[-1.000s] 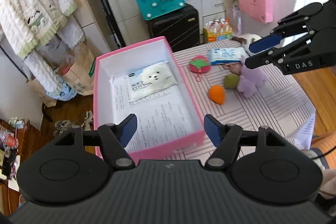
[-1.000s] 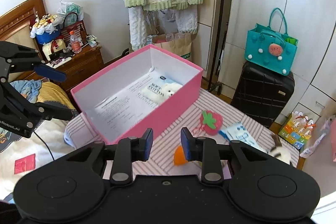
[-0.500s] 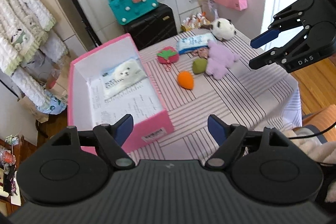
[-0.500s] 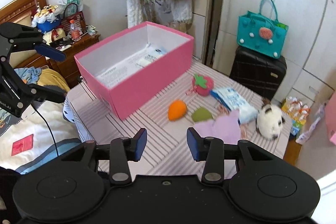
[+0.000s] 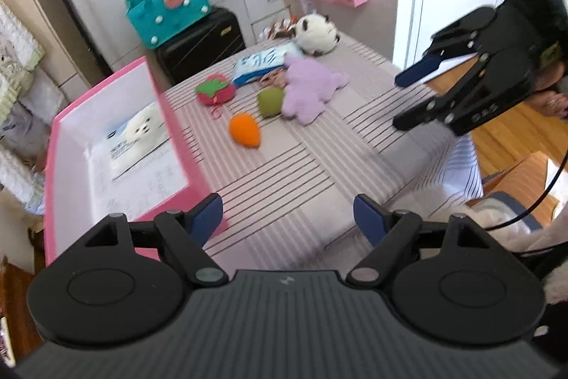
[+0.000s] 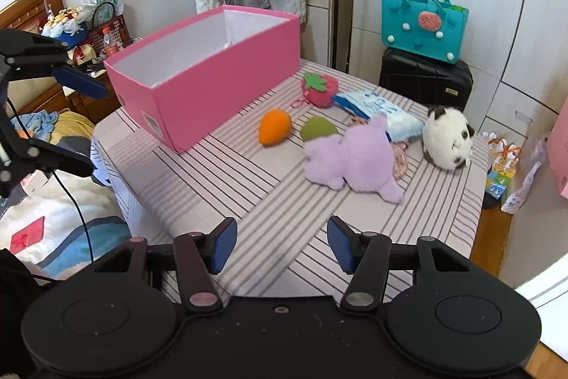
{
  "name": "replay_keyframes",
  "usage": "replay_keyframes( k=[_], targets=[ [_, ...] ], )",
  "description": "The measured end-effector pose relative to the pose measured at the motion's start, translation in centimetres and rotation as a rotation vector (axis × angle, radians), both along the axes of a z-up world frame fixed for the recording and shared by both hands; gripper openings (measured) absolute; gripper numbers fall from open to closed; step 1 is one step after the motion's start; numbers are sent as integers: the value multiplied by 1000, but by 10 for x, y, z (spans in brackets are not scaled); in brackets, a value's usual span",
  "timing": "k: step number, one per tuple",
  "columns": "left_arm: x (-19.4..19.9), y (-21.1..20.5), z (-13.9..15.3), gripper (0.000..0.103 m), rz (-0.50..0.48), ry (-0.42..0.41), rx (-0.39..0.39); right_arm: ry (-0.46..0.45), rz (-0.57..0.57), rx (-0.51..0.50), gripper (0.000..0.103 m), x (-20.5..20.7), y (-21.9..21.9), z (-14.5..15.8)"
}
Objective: Organize soft objects
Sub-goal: 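Move the left tool back over the table toward the lilac plush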
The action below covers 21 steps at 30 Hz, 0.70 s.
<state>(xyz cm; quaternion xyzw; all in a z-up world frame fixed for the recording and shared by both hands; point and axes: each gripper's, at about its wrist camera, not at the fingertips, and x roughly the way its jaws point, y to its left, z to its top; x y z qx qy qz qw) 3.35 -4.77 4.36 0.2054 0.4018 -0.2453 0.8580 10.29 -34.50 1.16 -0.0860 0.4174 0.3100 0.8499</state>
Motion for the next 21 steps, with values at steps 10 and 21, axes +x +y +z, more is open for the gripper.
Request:
replay_keyframes(
  k=[10, 21],
  targets=[
    [15, -21, -25, 81, 0, -47, -147, 0, -67, 40, 64, 26, -30, -28],
    [53, -45, -76, 81, 65, -78, -239, -90, -106, 38, 68, 59, -43, -52]
  ],
)
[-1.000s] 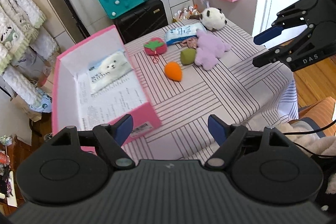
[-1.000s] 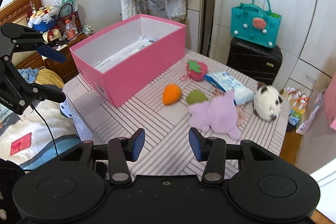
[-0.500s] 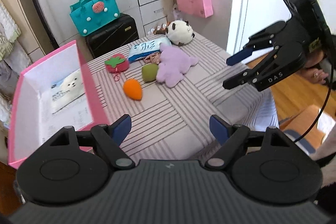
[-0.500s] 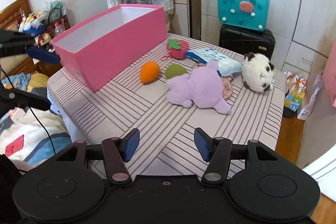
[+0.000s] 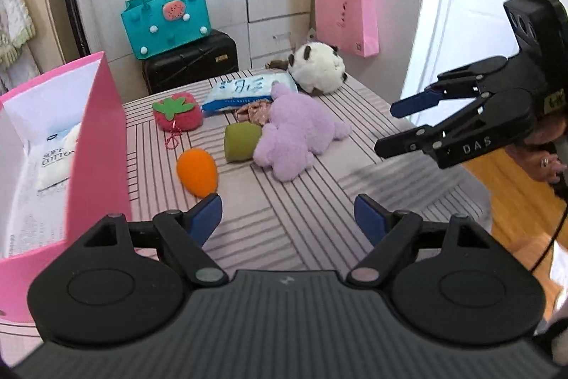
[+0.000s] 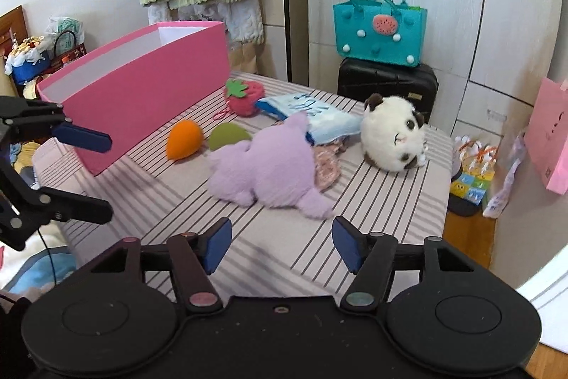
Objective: Organize soft objects
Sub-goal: 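Move the left tool back over the table toward the lilac plush, then close the left tool on the lilac plush toy and lift it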
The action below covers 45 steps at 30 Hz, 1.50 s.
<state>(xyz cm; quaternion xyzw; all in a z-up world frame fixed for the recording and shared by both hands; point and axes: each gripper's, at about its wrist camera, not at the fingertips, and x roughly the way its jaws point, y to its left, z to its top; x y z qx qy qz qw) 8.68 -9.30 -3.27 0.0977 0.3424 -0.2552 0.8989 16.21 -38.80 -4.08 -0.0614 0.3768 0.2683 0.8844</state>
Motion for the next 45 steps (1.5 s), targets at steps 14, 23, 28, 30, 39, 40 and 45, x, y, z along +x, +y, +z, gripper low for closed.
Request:
replay_keyframes(
  k=[14, 23, 28, 30, 39, 40, 45],
  targets=[
    [31, -36, -44, 81, 82, -120, -73, -81, 66, 35, 72, 34, 2, -18],
    [51, -44, -58, 80, 151, -117, -97, -56, 91, 80, 72, 52, 4, -25],
    [62, -41, -64, 67, 166, -38, -126, -35, 120, 124, 72, 56, 7, -25],
    [64, -41, -66, 57, 158, -15, -145, -12, 121, 122, 72, 60, 9, -28],
    [61, -43, -69, 34, 146, -56, -181, 8, 99, 105, 49, 60, 14, -35],
    [62, -42, -70, 34, 152, -47, -190, 17, 97, 111, 47, 59, 14, -34],
    [65, -28, -70, 34, 169, 13, -299, 62, 80, 132, 46, 54, 14, -28]
  ],
)
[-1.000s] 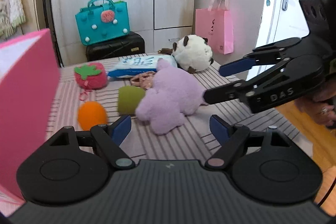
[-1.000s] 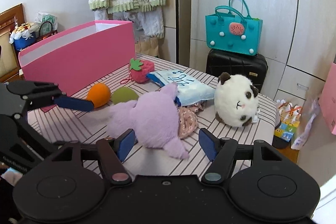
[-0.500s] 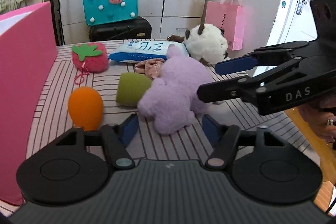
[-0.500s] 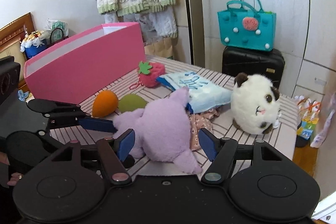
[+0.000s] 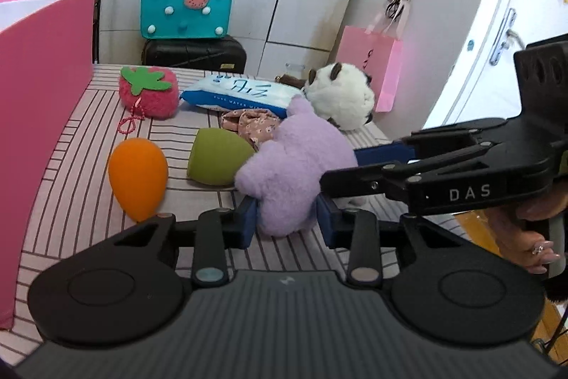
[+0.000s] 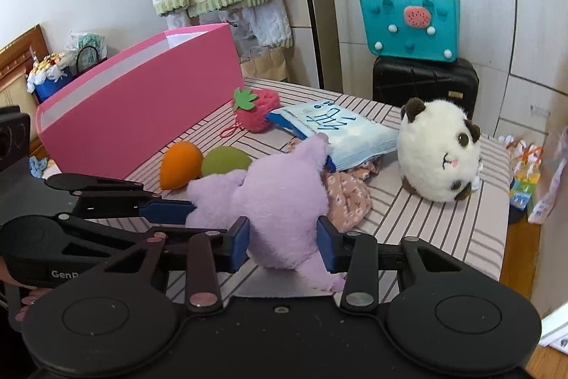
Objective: Organize soft objects
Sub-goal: 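Close the left tool on the lilac plush toy and lift it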
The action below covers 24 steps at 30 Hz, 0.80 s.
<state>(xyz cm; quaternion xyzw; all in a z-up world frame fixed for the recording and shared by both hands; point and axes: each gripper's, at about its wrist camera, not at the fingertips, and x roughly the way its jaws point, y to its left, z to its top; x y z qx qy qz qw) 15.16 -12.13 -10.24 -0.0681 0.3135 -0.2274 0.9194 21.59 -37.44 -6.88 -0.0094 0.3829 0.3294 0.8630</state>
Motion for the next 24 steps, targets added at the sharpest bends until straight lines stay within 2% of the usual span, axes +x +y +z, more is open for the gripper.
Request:
replay_keyframes(
  k=[3, 7, 15, 24],
  targets=[
    [-6, 7, 3, 30, -9, -7, -25, 17, -5, -3, 46, -8, 1, 5],
    [-11, 13, 9, 29, -18, 35, -50, 50, -15, -4, 48, -16, 2, 14],
    [-30, 20, 25, 28, -77, 72, -25, 118, -22, -19, 49, -37, 9, 31],
    [-44, 35, 43, 28, -146, 155, 9, 204, 13, -37, 54, -57, 24, 46]
  ],
)
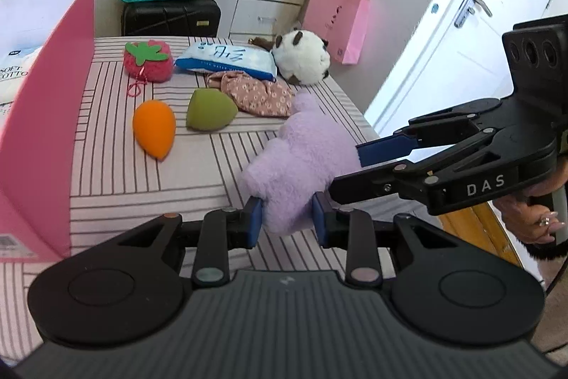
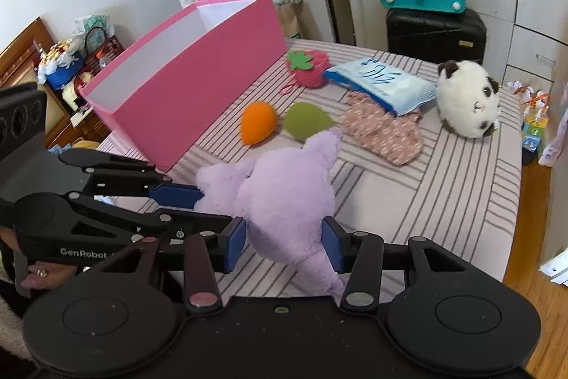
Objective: Organize soft objects
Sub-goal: 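Close the left tool on the lilac plush toy and lift it, then carry the lilac plush into the pink box and open the left tool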
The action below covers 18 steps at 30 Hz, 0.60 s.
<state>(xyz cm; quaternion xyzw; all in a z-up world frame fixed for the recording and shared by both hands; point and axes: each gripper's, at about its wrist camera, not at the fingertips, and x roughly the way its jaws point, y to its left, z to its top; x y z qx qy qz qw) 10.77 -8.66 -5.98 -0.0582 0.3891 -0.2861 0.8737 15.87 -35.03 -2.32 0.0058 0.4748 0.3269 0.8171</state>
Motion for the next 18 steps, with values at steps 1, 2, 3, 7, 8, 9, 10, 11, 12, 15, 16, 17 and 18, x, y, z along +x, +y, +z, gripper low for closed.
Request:
replay_keyframes(
  k=[1, 2, 3, 7, 8, 9, 10, 11, 12, 15, 16, 17, 18],
  targets=[
    [-1, 2, 2, 28, -5, 8, 5, 9, 3, 3, 54, -2, 2, 2],
    [-3, 4, 3, 28, -10, 13, 8, 14, 9, 6, 54, -4, 4, 4],
    [-5, 6, 5, 28, -14, 20, 12, 16, 15, 10, 54, -7, 6, 6],
    [-12, 19, 14, 28, -25, 45, 24, -4, 45, 11, 54, -17, 18, 18],
    [-13, 22, 17, 28, -26, 47, 25, -14, 53, 8, 54, -20, 21, 22],
    [-15, 25, 20, 28, -25, 47, 25, -28, 62, 4, 54, -23, 25, 26],
    [-17, 28, 23, 28, -26, 45, 27, -45, 72, 0, 54, -27, 29, 30],
    [-19, 32, 26, 28, -29, 43, 27, -60, 83, -3, 54, -29, 32, 35],
    [-21, 36, 29, 28, -32, 44, 24, -73, 90, -3, 54, -31, 36, 39],
    [-26, 49, 38, 28, -23, 37, 20, -111, 113, 1, 54, -36, 48, 52],
    [-28, 53, 42, 28, -17, 30, 21, -126, 121, 4, 54, -37, 53, 57],
    [-29, 57, 46, 28, -10, 25, 20, -135, 129, 7, 54, -38, 57, 61],
    [-31, 62, 50, 28, -6, 18, 20, -141, 136, 10, 54, -37, 61, 65]
  ],
)
